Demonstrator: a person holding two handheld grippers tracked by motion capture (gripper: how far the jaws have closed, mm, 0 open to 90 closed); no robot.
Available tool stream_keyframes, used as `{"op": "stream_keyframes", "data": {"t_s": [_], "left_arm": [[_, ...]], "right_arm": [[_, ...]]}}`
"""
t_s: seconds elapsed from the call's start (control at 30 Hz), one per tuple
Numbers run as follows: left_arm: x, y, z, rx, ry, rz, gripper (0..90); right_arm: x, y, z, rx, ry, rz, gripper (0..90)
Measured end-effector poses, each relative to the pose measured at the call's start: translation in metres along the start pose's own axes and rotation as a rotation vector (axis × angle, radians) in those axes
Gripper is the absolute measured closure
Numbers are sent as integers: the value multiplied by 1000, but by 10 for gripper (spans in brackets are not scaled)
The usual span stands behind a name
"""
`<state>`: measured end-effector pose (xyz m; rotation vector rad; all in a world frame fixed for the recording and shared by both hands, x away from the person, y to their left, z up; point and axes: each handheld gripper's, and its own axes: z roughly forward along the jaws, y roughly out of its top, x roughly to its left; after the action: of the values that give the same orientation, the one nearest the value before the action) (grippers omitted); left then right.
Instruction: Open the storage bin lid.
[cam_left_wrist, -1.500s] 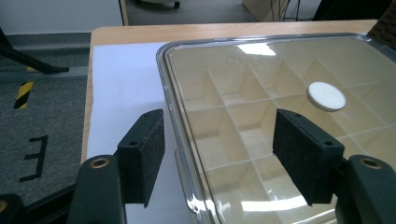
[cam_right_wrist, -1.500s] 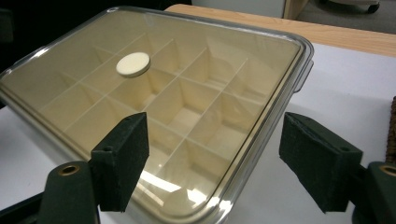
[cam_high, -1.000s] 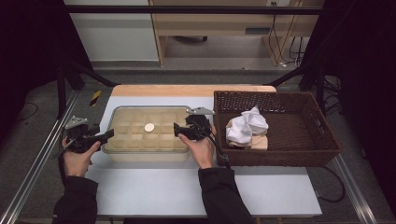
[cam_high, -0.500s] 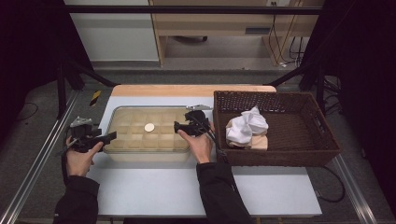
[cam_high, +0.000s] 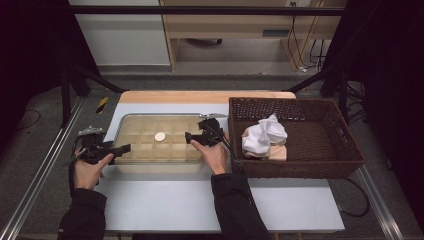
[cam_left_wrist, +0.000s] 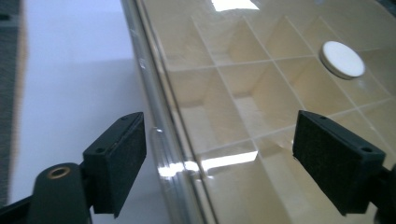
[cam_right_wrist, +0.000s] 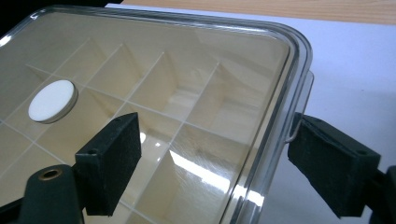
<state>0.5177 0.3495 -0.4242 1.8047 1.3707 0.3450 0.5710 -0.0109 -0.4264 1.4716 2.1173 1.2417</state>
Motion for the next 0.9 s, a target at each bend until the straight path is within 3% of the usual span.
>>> {"op": "stream_keyframes", "data": {"t_s": [0.1,0.4,0.6,0.9], "left_arm": [[0,0,3,0,-28,-10,161],[2,-1,-1,-25,-15,-55,272],[3,-2,-4,-34,-21,-69,290],[4,-3,-21,-133,-17,-59,420]], "right_arm": [[-1,0,2,-5,12,10,172],[-6,2,0,-5,29,52,275],[-6,5,-9,-35,29,57,351],[-1,9,-23,-90,45,57,408]]}}
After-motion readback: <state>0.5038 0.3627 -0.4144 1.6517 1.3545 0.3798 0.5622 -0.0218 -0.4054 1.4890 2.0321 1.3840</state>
